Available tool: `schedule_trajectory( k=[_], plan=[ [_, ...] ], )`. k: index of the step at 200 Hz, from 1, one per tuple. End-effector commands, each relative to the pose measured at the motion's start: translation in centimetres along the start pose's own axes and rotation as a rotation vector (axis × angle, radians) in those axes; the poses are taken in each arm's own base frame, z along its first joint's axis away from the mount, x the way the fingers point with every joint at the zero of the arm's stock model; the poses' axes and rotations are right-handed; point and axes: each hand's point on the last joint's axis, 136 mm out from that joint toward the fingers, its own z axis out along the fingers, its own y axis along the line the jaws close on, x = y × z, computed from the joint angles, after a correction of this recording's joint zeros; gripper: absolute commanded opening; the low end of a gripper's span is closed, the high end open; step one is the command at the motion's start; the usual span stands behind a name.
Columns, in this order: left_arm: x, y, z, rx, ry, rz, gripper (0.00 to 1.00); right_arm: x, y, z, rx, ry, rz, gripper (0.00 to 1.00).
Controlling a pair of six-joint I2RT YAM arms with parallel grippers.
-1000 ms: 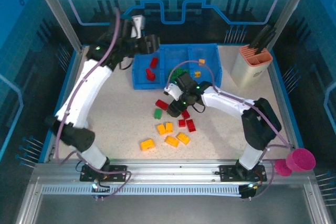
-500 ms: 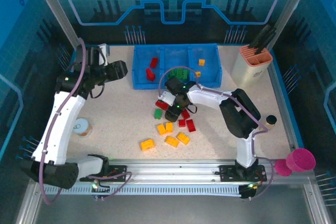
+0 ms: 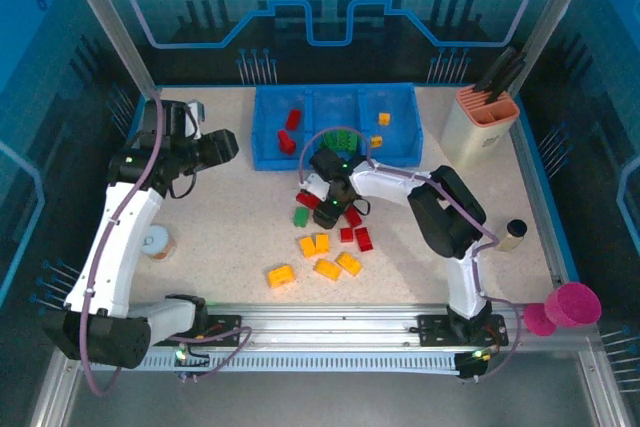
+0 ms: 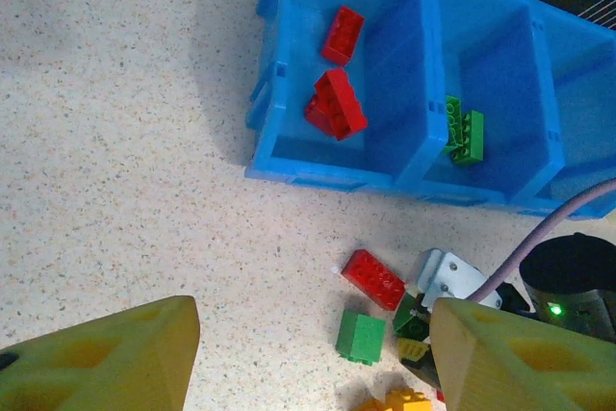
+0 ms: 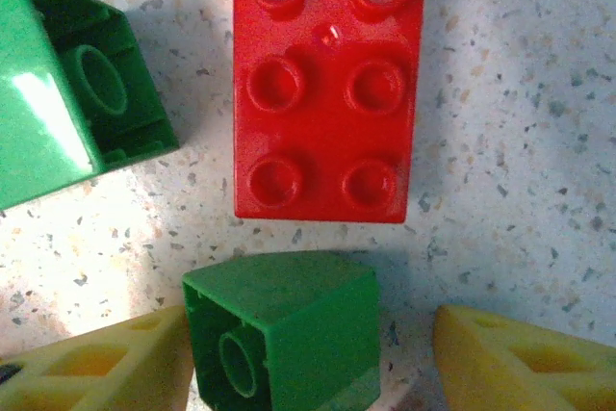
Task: Sort the legos into containers by color
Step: Pick up the lego from the center of the table.
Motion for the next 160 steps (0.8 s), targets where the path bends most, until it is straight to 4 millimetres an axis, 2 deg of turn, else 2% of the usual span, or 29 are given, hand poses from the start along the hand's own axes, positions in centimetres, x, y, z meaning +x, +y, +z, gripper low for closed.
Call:
schedule_trajectory(
  k=[1,26,44,62,83,105,128,160],
  plan=[
    [-0.3,-0.2,0.1,0.027,-0.012,-0.023,0.66,-0.5,0.4,0.8,-0.007,0.004,-0.008,0.59],
    [0.1,0.2,0.5,0.023,-0.003,-0.033,0.66,-0.2,0.3,0.7,0.002,0.024,-0.014,0.46],
    [0.3,0.4,0.7,0.026,0.002,-0.04,0.66,0.3,0.1,0.1,0.014,0.042,-0.023,0.42],
    [0.6,0.8,0.9,0.023,0.006,-0.044,0.66,0.3,-0.1,-1.5,0.017,0.033,-0.017,0.38],
    [1.3,1.8,1.6,0.015,0.025,-0.055,0.66,-0.9,-0.6,-4.5,-0.022,-0.033,0.033,0.38],
    [2.3,2.6,2.1,0.018,0.05,-0.059,0.67,-2.9,-2.7,-7.9,0.011,-0.116,0.087,0.38],
    [2.5,2.8,1.7,0.025,0.033,-0.023,0.71,-4.8,-5.7,-10.3,0.064,-0.177,0.136,0.4],
    [2.5,2.9,0.7,0.033,-0.005,0.032,0.75,-7.3,-11.2,-11.2,0.183,-0.221,0.216,0.4]
  ],
)
